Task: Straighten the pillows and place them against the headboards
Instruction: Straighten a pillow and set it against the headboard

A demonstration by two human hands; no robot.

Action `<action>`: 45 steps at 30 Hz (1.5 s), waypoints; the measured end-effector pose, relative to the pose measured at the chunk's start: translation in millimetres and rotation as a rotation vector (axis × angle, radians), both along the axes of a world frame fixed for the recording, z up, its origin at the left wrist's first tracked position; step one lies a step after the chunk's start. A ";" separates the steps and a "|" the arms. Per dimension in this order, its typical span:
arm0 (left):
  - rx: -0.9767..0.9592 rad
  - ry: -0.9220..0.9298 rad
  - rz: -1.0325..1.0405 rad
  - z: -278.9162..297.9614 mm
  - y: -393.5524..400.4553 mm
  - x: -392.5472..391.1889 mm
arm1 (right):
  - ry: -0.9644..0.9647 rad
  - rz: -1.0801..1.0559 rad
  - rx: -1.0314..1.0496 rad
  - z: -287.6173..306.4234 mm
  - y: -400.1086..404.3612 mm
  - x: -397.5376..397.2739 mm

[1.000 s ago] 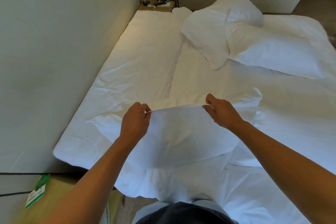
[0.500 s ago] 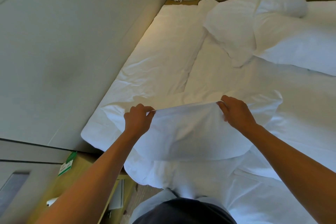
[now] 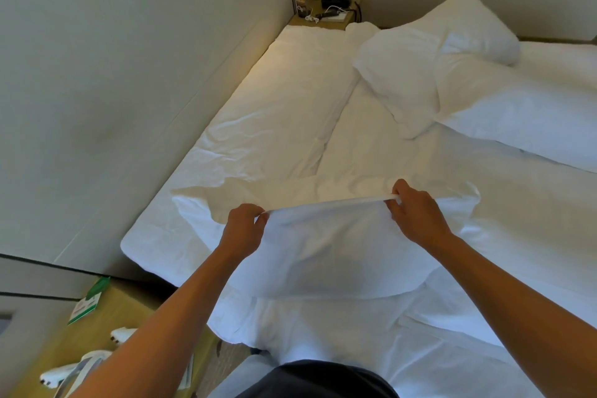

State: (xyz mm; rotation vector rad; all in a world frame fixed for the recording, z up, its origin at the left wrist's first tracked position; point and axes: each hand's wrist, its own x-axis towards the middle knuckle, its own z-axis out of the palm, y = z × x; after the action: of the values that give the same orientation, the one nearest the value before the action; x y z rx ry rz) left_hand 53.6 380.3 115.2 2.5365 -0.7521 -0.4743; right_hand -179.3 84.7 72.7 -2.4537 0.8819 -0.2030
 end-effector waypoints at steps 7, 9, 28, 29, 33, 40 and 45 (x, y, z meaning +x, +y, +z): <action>-0.028 0.055 -0.094 -6.9 11.1 15.8 | 0.023 -0.001 0.076 10.5 11.0 -4.5; 0.039 0.056 -0.138 -13.2 16.4 20.4 | 0.029 -0.018 0.057 9.6 16.1 -4.5; -0.027 -0.247 -0.030 29.3 32.4 50.7 | -0.152 -0.194 0.113 36.9 45.1 33.0; -0.042 -0.252 -0.018 36.7 32.9 55.4 | -0.179 -0.193 0.109 44.8 44.6 40.3; -0.081 -0.271 0.039 65.5 38.8 72.5 | -0.266 -0.146 0.056 79.6 44.5 69.4; -0.122 -0.428 0.149 123.7 63.2 117.1 | -0.425 -0.089 0.075 140.9 54.7 140.0; -0.149 -0.454 0.206 147.1 94.8 161.5 | -0.473 -0.059 0.081 164.2 78.9 194.6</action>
State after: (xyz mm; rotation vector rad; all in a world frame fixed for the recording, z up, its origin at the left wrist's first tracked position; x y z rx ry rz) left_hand 215.1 475.1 262.3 2.5663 -0.6377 0.2281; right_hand 15.3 163.6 236.9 -2.1679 0.7335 -0.7192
